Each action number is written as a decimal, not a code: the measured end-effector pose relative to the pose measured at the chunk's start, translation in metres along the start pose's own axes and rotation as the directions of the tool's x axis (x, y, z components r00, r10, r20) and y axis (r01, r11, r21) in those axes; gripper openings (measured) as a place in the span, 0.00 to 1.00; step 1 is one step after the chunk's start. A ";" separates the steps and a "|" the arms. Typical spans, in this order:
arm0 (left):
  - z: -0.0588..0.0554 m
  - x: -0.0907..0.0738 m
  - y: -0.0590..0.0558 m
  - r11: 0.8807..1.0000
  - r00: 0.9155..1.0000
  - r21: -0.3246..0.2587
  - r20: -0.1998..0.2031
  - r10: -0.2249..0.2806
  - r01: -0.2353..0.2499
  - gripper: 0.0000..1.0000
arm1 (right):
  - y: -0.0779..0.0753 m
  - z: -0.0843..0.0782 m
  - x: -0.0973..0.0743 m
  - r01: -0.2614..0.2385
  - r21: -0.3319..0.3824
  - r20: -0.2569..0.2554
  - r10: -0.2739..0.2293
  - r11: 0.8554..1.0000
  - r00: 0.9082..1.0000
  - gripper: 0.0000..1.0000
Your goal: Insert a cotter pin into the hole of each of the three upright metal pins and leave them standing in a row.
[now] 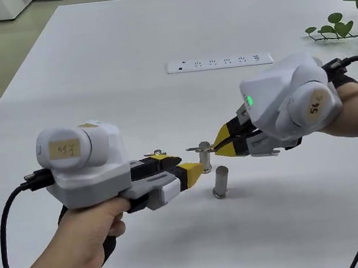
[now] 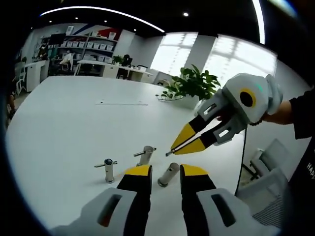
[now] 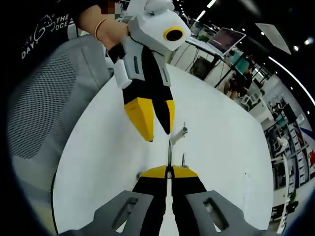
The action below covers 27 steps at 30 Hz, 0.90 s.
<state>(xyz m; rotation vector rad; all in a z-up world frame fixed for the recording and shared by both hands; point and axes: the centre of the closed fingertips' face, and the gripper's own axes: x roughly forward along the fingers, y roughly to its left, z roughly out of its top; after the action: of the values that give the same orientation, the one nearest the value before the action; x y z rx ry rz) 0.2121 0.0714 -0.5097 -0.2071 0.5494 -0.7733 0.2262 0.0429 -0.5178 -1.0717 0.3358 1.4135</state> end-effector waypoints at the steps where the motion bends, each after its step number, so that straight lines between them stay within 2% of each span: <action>1: 0.000 0.000 0.000 1.000 1.000 -0.006 -0.002 0.002 -0.002 0.19 | 0.001 0.003 0.000 -0.004 -0.007 0.005 0.004 1.000 1.000 0.00; 5: 0.000 -0.001 -0.002 0.999 1.000 -0.036 0.007 -0.012 0.012 0.12 | 0.007 0.009 -0.001 -0.012 -0.026 0.016 0.012 1.000 1.000 0.00; 14: 0.004 -0.001 -0.007 0.998 0.999 -0.053 0.026 -0.031 0.032 0.07 | 0.012 0.018 -0.001 -0.014 -0.043 0.030 0.015 0.999 0.999 0.00; 20: 0.006 0.000 -0.011 0.995 0.998 -0.084 0.035 -0.046 0.049 0.03 | 0.013 0.024 -0.003 -0.006 -0.047 0.045 0.008 0.999 0.999 0.00; 27: 0.008 -0.001 -0.014 0.993 0.997 -0.102 0.048 -0.058 0.063 0.01 | 0.014 0.024 -0.005 -0.002 -0.048 0.042 0.005 0.999 0.999 0.00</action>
<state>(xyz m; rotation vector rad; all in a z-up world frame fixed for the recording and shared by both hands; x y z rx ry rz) 0.2075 0.0621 -0.4975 -0.3378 0.5435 -0.7979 0.2033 0.0556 -0.5066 -1.0794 0.2747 1.4514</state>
